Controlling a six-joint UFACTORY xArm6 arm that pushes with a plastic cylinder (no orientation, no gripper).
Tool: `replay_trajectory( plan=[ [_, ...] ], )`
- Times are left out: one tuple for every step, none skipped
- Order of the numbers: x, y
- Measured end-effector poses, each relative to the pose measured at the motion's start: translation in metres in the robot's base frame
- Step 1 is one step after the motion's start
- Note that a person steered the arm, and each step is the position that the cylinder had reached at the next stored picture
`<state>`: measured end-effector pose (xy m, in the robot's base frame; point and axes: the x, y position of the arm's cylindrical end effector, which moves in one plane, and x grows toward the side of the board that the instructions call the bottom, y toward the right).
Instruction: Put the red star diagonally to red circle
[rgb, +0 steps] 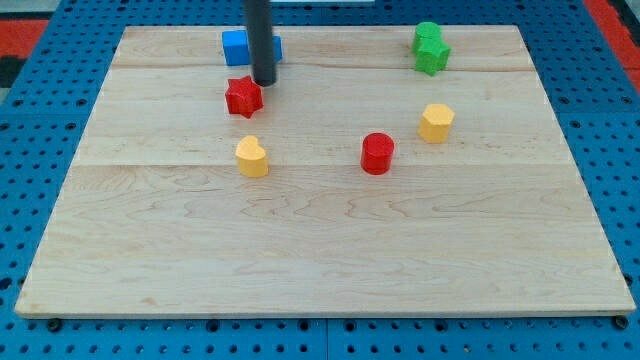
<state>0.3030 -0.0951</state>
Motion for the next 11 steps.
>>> replay_trajectory(
  plan=[
    [0.011,-0.032],
    [0.037,-0.055],
    [0.057,-0.096],
    [0.071,-0.062],
    [0.068,-0.022],
    [0.05,-0.037],
    [0.043,-0.027],
    [0.043,0.011],
    [0.044,0.046],
    [0.042,0.027],
    [0.032,0.031]
  ],
)
